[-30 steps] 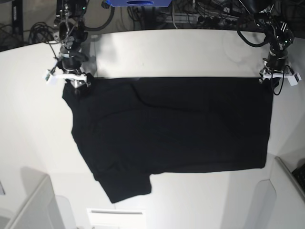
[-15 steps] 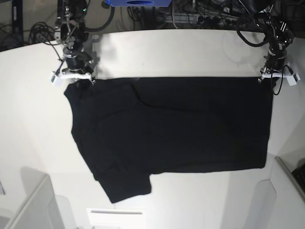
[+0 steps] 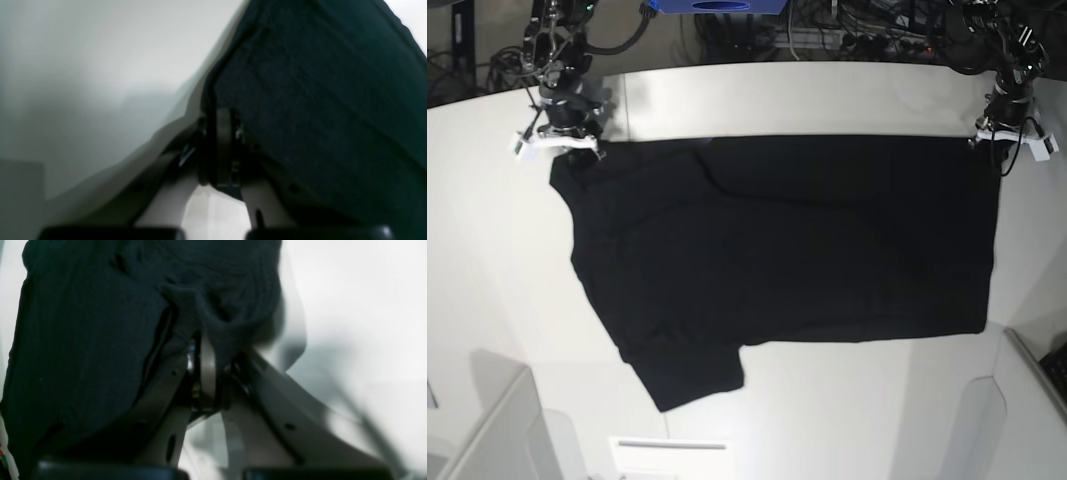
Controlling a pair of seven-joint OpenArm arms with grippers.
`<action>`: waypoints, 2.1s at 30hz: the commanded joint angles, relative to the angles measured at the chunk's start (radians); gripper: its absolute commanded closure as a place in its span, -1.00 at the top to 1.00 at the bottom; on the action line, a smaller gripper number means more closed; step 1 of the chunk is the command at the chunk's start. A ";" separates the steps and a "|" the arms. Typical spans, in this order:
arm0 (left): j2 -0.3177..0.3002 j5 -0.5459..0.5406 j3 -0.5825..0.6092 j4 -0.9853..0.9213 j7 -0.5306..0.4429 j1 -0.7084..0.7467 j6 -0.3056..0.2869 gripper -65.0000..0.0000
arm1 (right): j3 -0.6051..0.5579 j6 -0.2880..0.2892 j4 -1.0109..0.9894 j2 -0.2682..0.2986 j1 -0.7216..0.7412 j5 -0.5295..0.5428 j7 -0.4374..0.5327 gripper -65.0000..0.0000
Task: Fold the T-shirt properly
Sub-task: 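Pull both grippers back toward the collar, straightening the shirt, then move both grippers along the shirt's sides toward the hem corners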
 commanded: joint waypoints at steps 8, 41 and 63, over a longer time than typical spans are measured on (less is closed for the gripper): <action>-0.013 0.001 -0.005 0.090 -0.001 0.116 0.011 -1.00 | 0.033 0.003 0.128 0.004 -0.097 -0.005 -0.008 -1.00; 0.032 0.000 -0.017 0.197 -0.004 0.275 0.009 -1.00 | 0.027 0.005 0.202 -0.004 -0.292 -0.002 -0.008 -1.00; 0.022 0.006 -0.231 0.338 -0.003 0.237 0.009 0.49 | 0.247 0.011 0.239 -0.001 -0.235 -0.007 -0.049 0.05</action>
